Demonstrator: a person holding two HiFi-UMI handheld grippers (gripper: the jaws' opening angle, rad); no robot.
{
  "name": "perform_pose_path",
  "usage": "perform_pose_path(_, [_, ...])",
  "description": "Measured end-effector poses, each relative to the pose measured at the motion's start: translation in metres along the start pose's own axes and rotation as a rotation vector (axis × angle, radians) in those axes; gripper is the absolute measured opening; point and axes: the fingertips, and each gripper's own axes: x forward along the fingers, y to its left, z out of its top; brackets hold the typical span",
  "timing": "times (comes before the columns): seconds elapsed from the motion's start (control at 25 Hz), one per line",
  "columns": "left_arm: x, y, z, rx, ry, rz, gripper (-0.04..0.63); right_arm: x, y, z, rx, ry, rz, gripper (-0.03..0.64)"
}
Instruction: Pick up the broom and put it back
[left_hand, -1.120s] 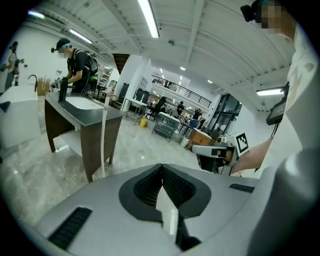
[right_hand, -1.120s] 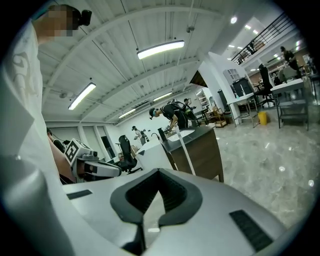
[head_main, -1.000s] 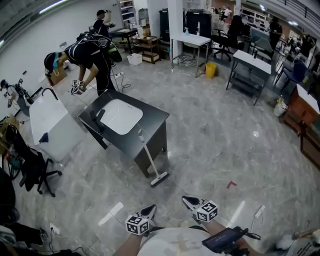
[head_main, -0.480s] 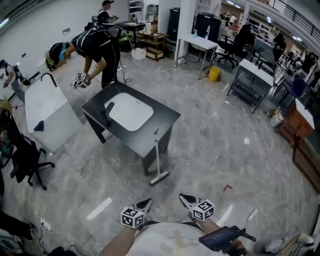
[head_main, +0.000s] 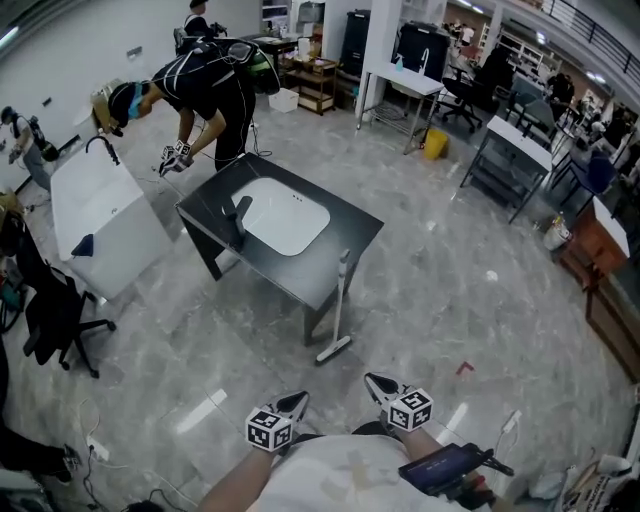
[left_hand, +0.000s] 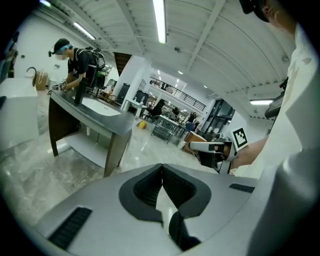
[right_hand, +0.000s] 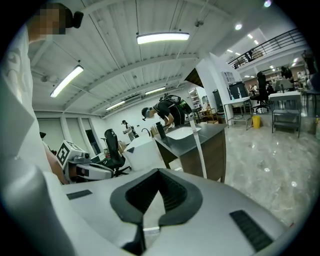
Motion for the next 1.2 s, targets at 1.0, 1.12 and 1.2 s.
perform_pose_path(1.0, [-0.04,0.092,0.027,-0.106,-0.071,0.159,0.012,0.118,-0.012,0.018,-0.063,0.112,0.033,0.015])
perform_pose_path(1.12, [-0.026,0.095,0.037,-0.101,-0.063,0.15,0.012,0.126,-0.029,0.02,-0.043,0.125,0.019,0.015])
perform_pose_path(1.2, [-0.018,0.098,0.04,-0.098,-0.051,0.145,0.012,0.129,-0.041,0.018,-0.023,0.135,0.004,0.016])
